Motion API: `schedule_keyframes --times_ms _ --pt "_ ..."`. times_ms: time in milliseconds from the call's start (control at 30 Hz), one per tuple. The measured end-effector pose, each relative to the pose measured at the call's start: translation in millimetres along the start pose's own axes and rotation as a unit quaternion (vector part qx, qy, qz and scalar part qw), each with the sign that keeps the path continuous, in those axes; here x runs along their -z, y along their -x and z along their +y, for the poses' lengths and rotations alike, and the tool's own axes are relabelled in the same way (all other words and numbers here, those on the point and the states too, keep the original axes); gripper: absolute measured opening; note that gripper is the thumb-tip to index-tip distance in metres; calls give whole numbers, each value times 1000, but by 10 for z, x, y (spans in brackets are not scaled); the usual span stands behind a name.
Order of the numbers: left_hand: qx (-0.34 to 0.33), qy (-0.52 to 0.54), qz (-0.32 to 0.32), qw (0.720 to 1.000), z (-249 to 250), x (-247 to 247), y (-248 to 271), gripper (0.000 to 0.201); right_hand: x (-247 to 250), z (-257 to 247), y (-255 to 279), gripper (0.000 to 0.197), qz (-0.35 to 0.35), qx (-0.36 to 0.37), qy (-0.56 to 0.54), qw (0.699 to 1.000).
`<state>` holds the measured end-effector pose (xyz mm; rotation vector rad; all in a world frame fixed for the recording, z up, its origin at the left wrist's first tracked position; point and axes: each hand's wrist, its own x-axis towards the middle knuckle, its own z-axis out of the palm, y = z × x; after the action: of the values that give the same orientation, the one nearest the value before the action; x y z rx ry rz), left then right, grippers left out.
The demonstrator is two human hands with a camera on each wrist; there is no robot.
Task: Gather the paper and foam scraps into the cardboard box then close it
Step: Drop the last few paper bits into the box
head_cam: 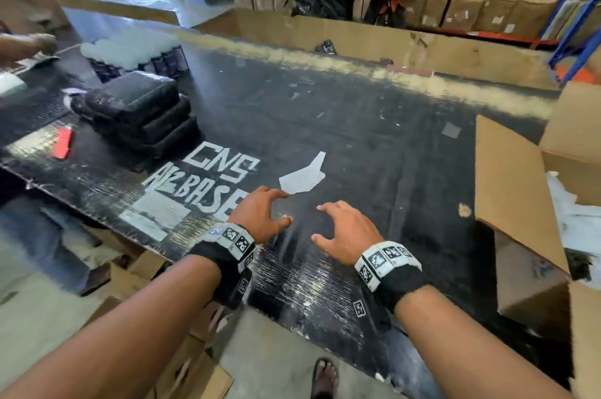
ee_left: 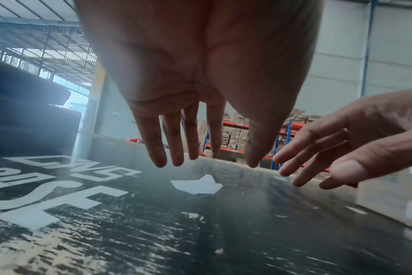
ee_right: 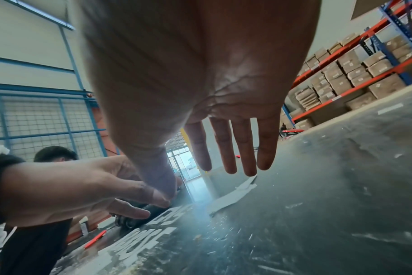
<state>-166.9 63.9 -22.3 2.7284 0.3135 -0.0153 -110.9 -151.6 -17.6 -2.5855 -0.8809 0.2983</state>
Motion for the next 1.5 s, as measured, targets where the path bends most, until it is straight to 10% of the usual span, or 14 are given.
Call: schedule_keyframes --times_ms 400,567,967,1500 --pt "15 -30 -72 997 -336 -505 -1554 86 -338 495 -2060 72 -23 -36 43 998" --pt "-10 -71 -80 994 -432 -668 -1711 60 -399 572 -2309 60 -120 9 136 983" --pt "-56 -76 -27 995 -474 -515 -1580 36 -232 502 -1829 23 -49 -9 230 972" --pt "-316 152 113 930 325 268 -181 34 484 11 688 38 398 28 92 912"
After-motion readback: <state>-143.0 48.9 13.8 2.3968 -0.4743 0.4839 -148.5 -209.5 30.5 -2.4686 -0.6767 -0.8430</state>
